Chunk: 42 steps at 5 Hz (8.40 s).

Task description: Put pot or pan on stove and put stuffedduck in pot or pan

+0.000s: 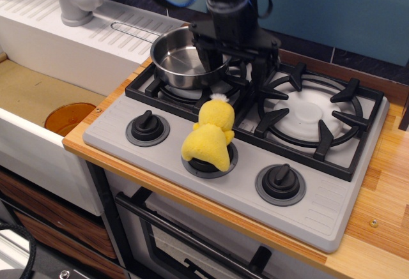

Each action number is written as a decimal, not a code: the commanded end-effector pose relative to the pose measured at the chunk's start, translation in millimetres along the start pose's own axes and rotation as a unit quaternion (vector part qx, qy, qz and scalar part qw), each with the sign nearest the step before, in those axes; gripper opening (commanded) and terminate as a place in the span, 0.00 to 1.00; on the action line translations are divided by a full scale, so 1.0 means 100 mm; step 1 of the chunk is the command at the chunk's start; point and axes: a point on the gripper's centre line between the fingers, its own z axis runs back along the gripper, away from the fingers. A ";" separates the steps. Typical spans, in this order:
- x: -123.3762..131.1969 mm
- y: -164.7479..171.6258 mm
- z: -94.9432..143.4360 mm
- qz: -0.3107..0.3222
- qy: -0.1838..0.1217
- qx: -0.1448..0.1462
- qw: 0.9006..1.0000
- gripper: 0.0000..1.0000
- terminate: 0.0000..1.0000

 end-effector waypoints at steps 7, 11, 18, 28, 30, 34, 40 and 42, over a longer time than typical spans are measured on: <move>0.08 -0.62 0.43 0.035 0.005 0.001 0.999 0.00 0.00; 0.04 -1.46 0.64 0.057 -0.016 0.033 0.998 0.00 0.00; -0.01 -1.46 0.50 0.037 -0.049 0.008 0.998 1.00 0.00; -0.50 -0.97 0.70 0.013 -0.032 0.029 0.999 1.00 0.00; -0.69 -0.87 0.56 -0.002 -0.063 0.035 0.997 1.00 0.00; -0.82 -0.79 0.22 -0.005 -0.108 0.023 0.994 1.00 0.00; -0.89 -0.80 0.29 0.015 -0.097 0.003 0.995 0.00 0.00; -0.86 -0.82 0.61 0.015 -0.074 0.010 0.997 0.00 0.00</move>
